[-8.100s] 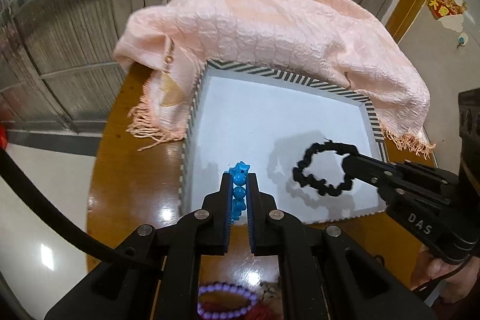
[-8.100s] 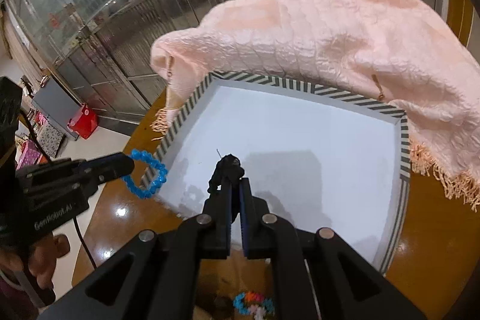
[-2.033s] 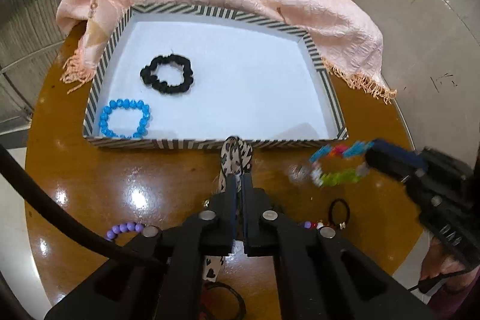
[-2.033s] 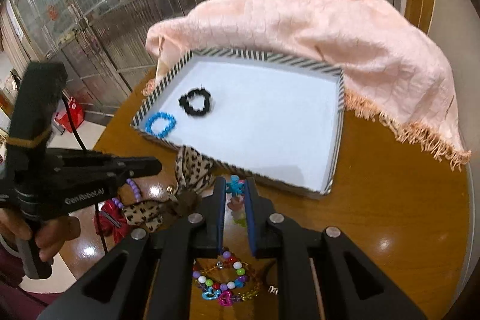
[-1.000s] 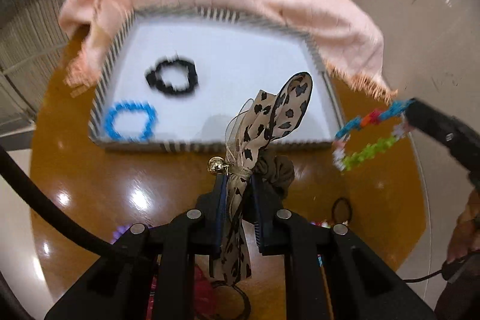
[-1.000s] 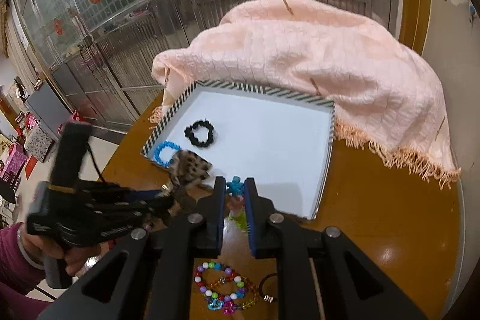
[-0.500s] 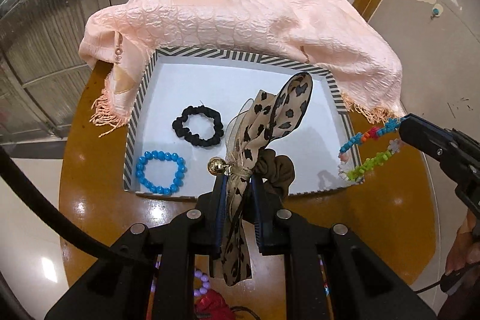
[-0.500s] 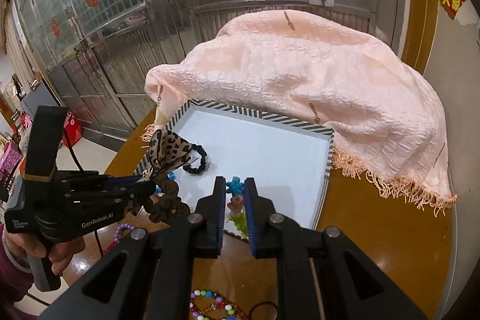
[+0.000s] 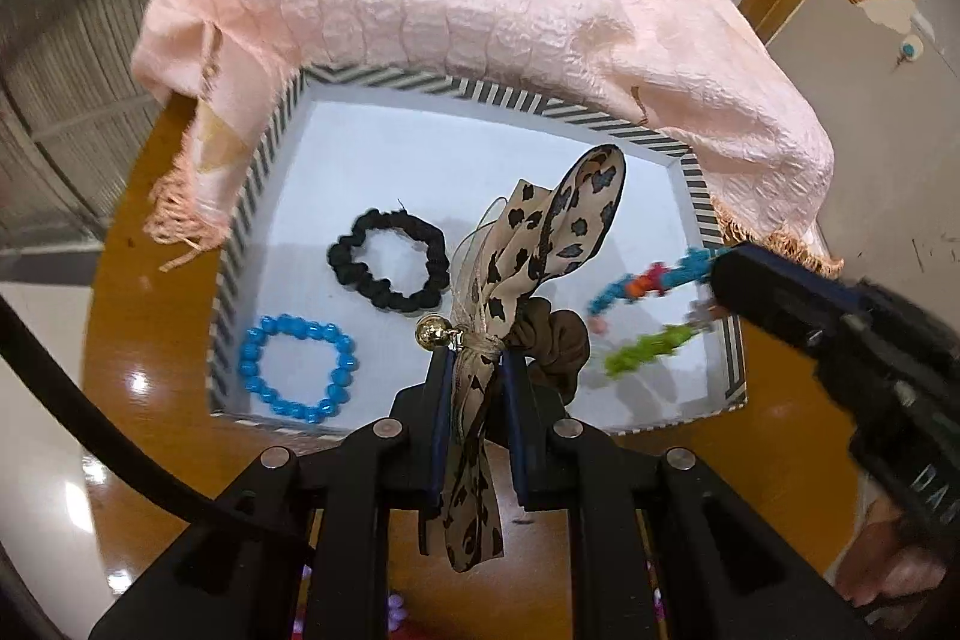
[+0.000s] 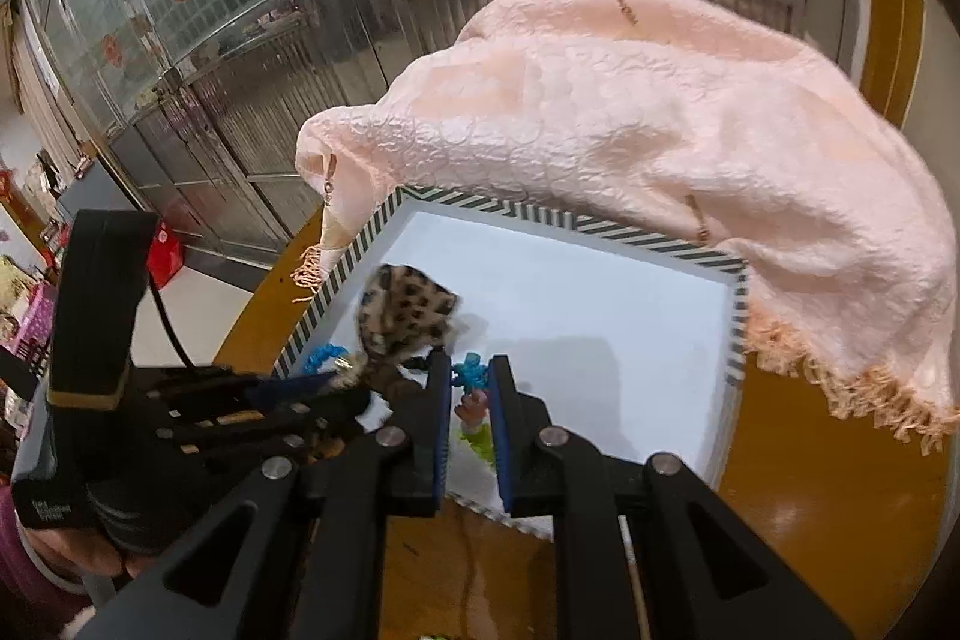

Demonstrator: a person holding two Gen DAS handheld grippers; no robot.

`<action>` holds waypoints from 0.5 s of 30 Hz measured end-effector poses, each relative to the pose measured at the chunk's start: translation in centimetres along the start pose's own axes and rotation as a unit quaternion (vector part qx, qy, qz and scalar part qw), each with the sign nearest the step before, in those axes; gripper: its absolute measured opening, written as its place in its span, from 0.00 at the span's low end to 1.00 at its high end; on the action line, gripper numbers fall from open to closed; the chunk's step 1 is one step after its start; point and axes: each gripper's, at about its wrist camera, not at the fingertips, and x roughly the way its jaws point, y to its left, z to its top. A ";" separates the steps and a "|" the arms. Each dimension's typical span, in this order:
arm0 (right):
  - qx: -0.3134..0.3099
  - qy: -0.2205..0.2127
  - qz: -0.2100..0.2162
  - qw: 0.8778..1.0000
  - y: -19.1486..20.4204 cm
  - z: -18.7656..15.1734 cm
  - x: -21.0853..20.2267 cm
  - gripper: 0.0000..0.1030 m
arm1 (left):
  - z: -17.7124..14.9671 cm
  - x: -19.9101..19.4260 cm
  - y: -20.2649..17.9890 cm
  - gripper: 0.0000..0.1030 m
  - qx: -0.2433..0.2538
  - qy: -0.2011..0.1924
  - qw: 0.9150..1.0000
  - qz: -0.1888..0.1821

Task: Organize jewelry
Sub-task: 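Carry both into the striped tray and open both tools to release them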

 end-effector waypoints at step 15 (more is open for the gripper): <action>0.079 0.099 -0.039 0.991 -7.2 -5.2 7.0 0.12 | -0.2 5.1 2.3 0.02 -0.032 0.041 0.998 0.037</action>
